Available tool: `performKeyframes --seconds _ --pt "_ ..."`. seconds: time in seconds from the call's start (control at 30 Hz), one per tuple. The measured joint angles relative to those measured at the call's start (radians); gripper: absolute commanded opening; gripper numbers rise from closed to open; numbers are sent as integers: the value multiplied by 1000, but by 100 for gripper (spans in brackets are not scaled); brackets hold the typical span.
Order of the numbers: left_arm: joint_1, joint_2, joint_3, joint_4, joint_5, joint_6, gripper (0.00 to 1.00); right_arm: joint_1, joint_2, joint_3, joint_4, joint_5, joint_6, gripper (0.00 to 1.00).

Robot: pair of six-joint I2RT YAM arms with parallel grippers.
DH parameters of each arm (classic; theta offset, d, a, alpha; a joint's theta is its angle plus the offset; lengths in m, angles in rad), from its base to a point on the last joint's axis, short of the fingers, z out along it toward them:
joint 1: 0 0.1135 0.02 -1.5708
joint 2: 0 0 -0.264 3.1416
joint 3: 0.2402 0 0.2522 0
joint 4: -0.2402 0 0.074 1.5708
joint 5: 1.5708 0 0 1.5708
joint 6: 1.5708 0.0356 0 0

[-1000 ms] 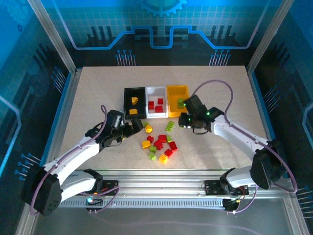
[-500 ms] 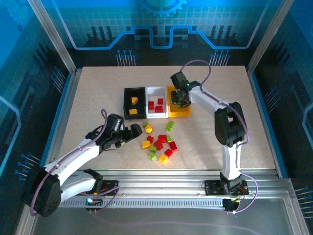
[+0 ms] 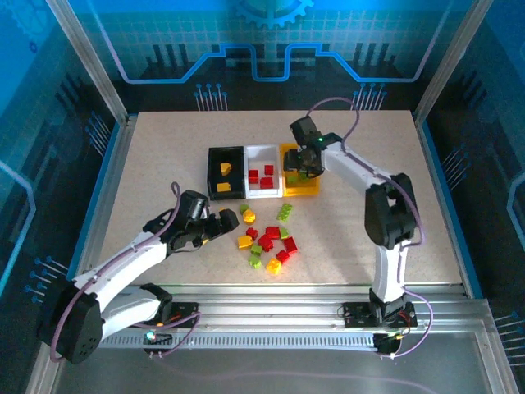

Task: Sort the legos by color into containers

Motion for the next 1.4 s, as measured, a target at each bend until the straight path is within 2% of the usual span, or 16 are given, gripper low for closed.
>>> performKeyframes --seconds 0.2,0.37,0.53,0.8,0.93,1.23,1.4 --pt "-37 69 88 -42 -32 70 91 40 -266 -221 76 -49 12 63" --pt "-53 182 152 -63 -172 126 91 58 -359 -373 114 -79 29 63" --pt "-53 319 183 -54 -296 173 82 58 -380 -444 127 -85 40 63" --pt "-53 490 185 76 -399 200 67 47 -440 -459 145 -92 45 63" --pt "-53 533 185 151 -447 203 63 44 -475 -463 153 -93 45 63" --pt "-54 585 185 220 -489 200 39 40 -501 -470 153 -95 44 64" --pt "-71 484 164 179 -481 176 35 29 -509 -471 152 -95 44 63"
